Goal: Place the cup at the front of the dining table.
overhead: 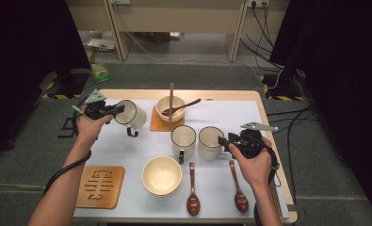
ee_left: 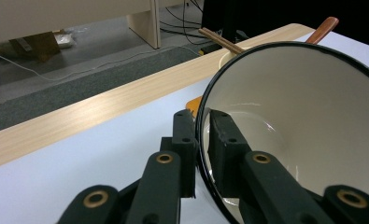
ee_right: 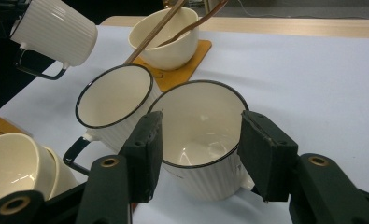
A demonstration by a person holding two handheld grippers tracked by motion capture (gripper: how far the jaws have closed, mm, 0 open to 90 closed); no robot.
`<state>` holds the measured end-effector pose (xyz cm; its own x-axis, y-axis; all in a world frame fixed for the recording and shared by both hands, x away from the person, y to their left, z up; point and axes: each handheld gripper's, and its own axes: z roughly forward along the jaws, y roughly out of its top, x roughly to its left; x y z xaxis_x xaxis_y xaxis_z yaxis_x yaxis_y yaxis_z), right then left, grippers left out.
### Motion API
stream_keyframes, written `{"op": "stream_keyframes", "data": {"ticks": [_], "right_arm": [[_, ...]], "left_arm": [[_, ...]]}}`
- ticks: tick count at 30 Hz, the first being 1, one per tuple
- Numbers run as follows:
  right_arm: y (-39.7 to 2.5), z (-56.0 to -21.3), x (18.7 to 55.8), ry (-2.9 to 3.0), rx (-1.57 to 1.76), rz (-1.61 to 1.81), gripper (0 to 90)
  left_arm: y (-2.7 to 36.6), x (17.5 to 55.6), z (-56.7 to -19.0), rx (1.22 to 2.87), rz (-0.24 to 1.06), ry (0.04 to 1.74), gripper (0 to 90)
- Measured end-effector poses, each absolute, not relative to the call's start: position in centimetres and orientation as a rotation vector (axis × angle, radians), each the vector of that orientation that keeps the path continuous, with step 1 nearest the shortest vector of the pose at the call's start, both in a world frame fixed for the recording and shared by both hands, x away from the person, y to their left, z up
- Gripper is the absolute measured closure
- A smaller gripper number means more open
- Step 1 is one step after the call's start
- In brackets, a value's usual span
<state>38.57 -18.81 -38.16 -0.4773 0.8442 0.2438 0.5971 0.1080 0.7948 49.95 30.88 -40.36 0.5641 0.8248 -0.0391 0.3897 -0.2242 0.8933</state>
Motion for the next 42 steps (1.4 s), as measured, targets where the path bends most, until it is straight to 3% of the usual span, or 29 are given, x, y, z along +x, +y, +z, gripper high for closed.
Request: {"op": "stream_keyframes", "data": {"ticks": [42], "right_arm": [[-18.9,-38.2,38.5,2.113,1.425,1.307,49.4]], "left_arm": [[31.5,52.4,-42.0,1.922,0.59,1.066,82.2]]}}
